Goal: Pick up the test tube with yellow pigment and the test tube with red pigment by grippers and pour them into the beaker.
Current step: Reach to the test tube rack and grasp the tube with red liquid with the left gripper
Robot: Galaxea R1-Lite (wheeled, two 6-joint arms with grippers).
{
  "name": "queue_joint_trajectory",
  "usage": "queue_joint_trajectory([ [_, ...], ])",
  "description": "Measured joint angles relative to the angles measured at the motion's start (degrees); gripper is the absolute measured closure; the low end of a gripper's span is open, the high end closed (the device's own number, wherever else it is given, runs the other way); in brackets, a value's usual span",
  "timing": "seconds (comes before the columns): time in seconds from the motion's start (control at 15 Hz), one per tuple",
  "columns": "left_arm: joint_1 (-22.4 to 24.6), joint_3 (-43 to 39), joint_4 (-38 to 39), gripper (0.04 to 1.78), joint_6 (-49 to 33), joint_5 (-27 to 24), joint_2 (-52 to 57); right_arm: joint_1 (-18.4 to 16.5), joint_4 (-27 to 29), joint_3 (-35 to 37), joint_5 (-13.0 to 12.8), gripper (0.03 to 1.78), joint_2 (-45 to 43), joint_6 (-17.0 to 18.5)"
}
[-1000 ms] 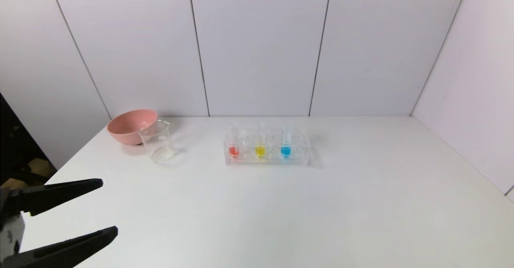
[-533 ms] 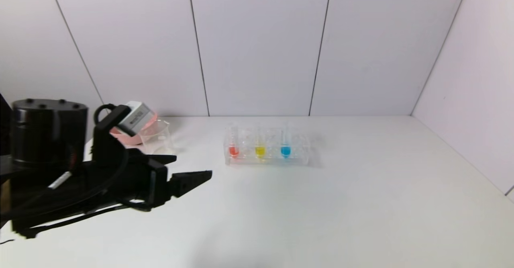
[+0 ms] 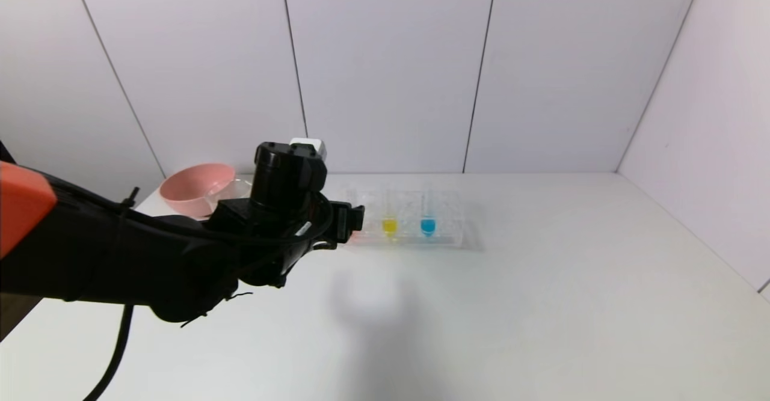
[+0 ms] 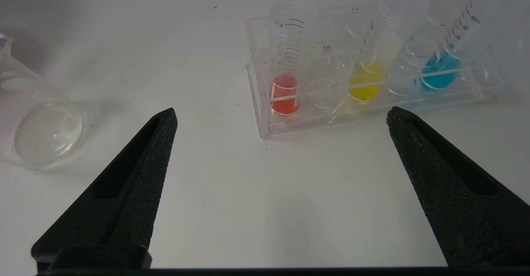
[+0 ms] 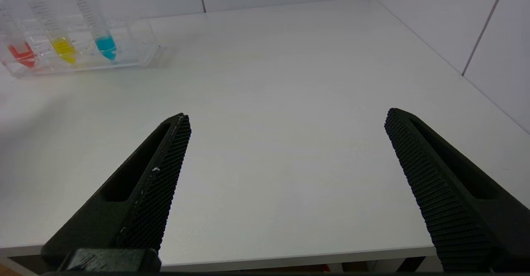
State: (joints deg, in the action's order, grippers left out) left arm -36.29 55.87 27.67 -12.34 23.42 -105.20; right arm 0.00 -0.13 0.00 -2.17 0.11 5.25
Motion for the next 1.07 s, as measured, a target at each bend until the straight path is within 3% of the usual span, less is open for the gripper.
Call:
queue_joint_trajectory([
  [0.2,-0.5,4.5,1.4,0.06,-0.2,5.6,-5.1,0.0,0.0,0.0,0.0,0.10,0.0,0.0],
  [1.07,-0.1,10.8,10.2,0.06,0.3,8.8,-16.2,0.0,0.0,0.0,0.0,0.10,0.0,0.0],
])
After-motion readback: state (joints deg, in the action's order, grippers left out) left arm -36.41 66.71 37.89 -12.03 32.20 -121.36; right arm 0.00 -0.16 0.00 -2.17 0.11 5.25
